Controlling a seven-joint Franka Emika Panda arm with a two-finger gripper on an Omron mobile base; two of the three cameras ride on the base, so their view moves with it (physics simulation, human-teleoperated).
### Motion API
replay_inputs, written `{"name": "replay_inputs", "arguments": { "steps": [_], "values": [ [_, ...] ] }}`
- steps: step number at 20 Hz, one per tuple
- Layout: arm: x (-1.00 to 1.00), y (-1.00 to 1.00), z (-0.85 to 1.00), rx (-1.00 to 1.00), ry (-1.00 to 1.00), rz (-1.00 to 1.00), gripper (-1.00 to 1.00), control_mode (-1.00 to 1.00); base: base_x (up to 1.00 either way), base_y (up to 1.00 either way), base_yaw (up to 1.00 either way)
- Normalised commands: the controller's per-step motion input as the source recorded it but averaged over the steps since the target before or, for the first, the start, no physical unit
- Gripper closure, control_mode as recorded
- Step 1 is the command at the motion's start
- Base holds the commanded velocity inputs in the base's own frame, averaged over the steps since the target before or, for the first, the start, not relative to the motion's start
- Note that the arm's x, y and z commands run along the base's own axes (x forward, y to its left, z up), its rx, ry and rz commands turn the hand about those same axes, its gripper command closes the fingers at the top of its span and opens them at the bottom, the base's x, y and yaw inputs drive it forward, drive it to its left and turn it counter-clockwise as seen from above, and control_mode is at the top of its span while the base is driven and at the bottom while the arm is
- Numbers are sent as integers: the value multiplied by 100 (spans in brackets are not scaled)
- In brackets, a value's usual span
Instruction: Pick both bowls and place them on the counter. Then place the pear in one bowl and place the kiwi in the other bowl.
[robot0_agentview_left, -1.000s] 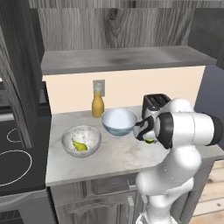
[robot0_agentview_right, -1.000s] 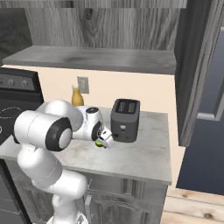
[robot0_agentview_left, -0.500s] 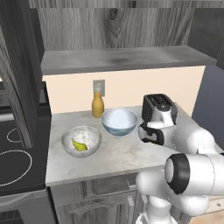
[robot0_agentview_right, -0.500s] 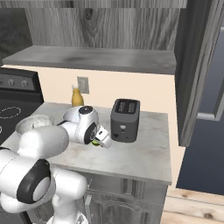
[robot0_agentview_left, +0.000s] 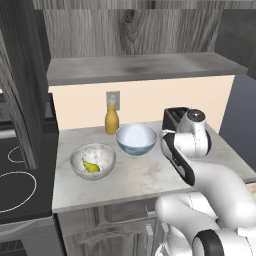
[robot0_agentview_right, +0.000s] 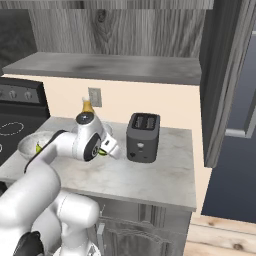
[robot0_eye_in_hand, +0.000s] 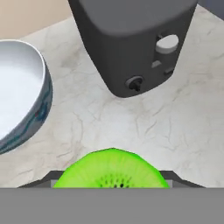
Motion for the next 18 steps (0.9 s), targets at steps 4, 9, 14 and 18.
{"name": "replay_inputs", "arguments": {
  "steps": [4,9,14,18],
  "values": [
    [9,27,65,0,-6,13,100,-100,0,0,0],
    [41,41,29,0,0,16,100,-100,0,0,0],
    [58,43,1,0,0,14,100,-100,0,0,0],
    [53,45,-1,0,1,12,100,-100,0,0,0]
  ]
}}
